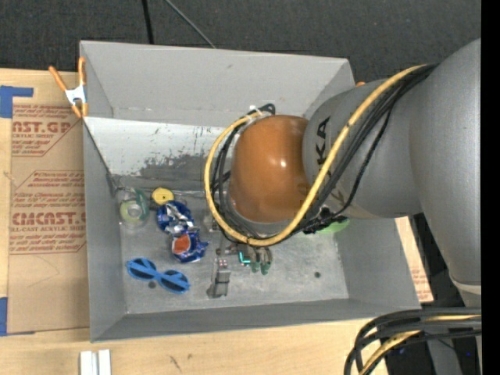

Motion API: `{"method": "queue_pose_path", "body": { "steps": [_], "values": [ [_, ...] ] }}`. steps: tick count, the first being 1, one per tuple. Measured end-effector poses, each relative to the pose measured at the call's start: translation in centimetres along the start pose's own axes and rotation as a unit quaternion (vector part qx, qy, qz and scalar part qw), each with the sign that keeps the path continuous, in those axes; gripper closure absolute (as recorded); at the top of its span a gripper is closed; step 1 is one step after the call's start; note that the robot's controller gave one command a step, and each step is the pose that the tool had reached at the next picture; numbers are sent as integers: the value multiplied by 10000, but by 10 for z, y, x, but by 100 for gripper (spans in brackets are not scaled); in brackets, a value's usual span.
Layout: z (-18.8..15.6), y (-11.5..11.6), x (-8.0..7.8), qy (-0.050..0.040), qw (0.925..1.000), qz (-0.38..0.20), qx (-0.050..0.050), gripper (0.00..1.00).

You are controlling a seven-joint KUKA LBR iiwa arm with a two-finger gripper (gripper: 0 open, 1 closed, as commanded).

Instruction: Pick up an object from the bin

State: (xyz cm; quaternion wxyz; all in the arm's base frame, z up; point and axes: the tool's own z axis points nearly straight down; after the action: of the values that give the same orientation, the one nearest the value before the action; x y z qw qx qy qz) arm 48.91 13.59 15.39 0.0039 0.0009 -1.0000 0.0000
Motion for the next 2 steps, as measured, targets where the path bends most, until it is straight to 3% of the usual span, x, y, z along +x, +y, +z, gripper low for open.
{"method": "queue_pose_path", "body": {
  "steps": [1, 2],
  "values": [
    [88, 60, 8, -39, 9996, 263, -15, 0],
    [53, 47, -6, -50, 9973, 728, -9, 0]
  ]
}}
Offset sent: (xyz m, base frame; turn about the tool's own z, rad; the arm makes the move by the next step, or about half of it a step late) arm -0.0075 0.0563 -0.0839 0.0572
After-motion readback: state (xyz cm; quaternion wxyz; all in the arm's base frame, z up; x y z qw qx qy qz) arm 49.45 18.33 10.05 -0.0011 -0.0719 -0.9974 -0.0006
